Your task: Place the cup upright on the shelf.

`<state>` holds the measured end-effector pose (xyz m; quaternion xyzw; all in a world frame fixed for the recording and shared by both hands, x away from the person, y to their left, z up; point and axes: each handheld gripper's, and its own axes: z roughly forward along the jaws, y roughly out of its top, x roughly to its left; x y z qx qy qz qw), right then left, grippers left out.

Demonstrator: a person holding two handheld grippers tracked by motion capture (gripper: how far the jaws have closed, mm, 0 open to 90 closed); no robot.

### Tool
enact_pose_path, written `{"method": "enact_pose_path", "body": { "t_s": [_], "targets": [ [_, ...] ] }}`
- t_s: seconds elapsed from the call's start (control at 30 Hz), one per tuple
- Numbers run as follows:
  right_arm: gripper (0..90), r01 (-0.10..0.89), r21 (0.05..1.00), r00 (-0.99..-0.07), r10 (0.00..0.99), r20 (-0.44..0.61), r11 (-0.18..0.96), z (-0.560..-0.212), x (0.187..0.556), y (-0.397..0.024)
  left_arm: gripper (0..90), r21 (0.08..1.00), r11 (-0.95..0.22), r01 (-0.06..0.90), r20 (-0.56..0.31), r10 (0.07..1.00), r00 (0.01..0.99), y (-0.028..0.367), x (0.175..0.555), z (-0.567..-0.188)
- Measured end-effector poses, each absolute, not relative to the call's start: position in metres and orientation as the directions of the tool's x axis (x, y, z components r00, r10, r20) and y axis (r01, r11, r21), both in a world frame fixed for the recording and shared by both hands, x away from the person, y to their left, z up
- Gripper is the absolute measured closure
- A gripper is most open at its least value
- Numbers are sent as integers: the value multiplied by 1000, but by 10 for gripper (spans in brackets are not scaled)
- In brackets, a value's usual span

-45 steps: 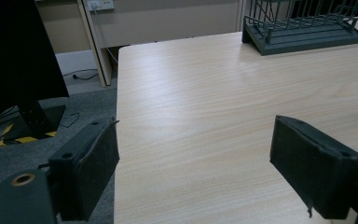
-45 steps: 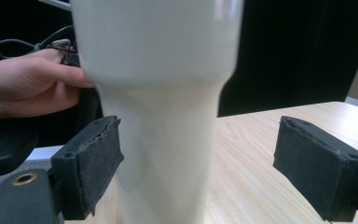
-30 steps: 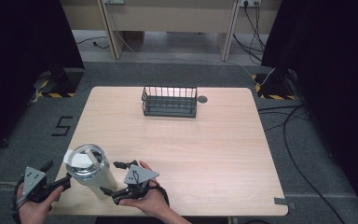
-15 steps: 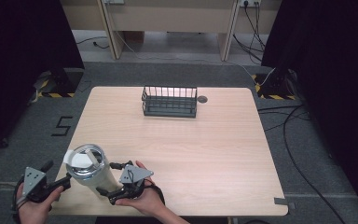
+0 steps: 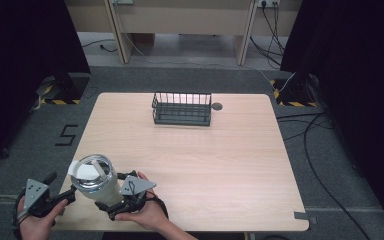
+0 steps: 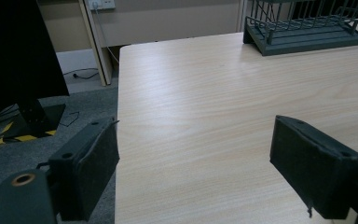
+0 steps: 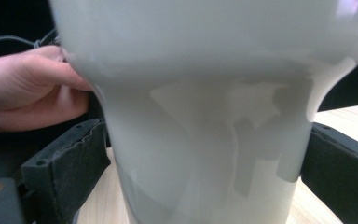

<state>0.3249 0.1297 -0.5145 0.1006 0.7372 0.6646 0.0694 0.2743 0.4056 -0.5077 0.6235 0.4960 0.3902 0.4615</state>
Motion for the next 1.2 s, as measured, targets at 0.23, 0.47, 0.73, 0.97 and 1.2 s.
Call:
{"method": "enact_pose_path", "body": {
  "t_s": [0.23,0.47,0.73,0.97,1.2],
  "targets": [
    [89,56,993,-967,252,28,105,-518,327,134,146,963,-80,258,26,979,203,406,274,-508],
    [101,40,992,-967,256,9,116,-518,326,134,146,962,-82,259,28,979,203,406,274,-508],
    [103,27,993,-961,275,-6,115,-517,322,134,146,963,-82,257,29,979,204,406,274,-508],
    [103,0,992,-960,278,-36,127,-516,318,134,148,963,-83,257,30,978,205,406,274,-508],
    [103,13,993,-957,289,-22,120,-516,317,132,148,963,-82,258,29,979,203,406,274,-508]
  ]
}}
